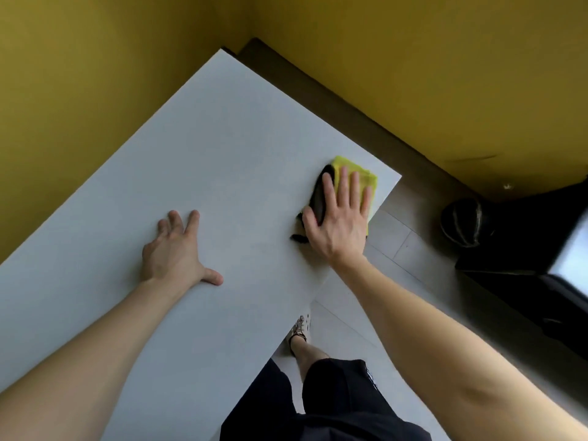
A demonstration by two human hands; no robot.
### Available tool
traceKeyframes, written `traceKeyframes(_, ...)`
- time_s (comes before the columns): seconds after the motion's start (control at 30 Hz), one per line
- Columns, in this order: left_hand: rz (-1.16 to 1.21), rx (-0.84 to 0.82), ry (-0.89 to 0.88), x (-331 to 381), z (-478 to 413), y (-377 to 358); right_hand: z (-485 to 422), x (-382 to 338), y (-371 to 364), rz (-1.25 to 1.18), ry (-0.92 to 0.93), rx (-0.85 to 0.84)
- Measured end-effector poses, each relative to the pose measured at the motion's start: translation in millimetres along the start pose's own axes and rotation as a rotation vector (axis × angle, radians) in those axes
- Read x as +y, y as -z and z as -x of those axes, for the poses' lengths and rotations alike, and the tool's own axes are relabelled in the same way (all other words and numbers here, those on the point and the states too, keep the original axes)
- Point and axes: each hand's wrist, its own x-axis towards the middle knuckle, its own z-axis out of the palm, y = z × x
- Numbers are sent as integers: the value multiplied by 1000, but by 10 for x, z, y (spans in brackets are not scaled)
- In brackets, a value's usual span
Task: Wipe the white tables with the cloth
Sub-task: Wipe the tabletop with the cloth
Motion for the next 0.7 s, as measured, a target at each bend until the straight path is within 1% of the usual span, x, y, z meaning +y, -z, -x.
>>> traceKeyframes(0.07,0,-2,-6,-30,17,8,564,-403,-91,-70,290,-78)
traceKeyframes(0.13,14,-21,-21,-88,40,15,930,-606,-159,-106,575,-190)
traceKeyframes(0.2,29,-52,-51,-166,72,54,806,-519,-205,-116,760,-216)
traceKeyframes(0.23,46,-68,-64,-219,84,77,607,-418,-216,-110,803,-208)
traceKeyframes(0.27,67,-75,-69,-282,87,98,347,-296,-217,-93,791,-191)
traceKeyframes(0.3,85,-68,-61,-352,89,108,41,-164,-203,-68,715,-157)
traceKeyframes(0.37,112,-43,0,-507,94,88,-629,66,-128,11,476,-100)
traceKeyframes(0.4,127,-47,46,-582,95,63,-908,138,-93,58,380,-97)
traceKeyframes(0.43,139,-64,94,-657,93,32,-1104,162,-78,91,323,-98)
traceKeyframes(0.47,144,-85,137,-734,90,0,-1204,124,-79,105,291,-98)
traceKeyframes(0.53,146,-122,210,-875,88,-76,-1094,-117,-104,98,245,-72)
traceKeyframes(0.57,156,-134,246,-932,89,-116,-902,-289,-122,78,257,-60)
traceKeyframes(0.6,175,-144,275,-975,83,-155,-636,-480,-159,56,320,-62)
traceKeyframes(0.63,196,-155,291,-998,72,-184,-316,-678,-219,24,434,-83)
traceKeyframes(0.7,215,-171,291,-1017,36,-212,318,-1082,-307,-43,722,-201)
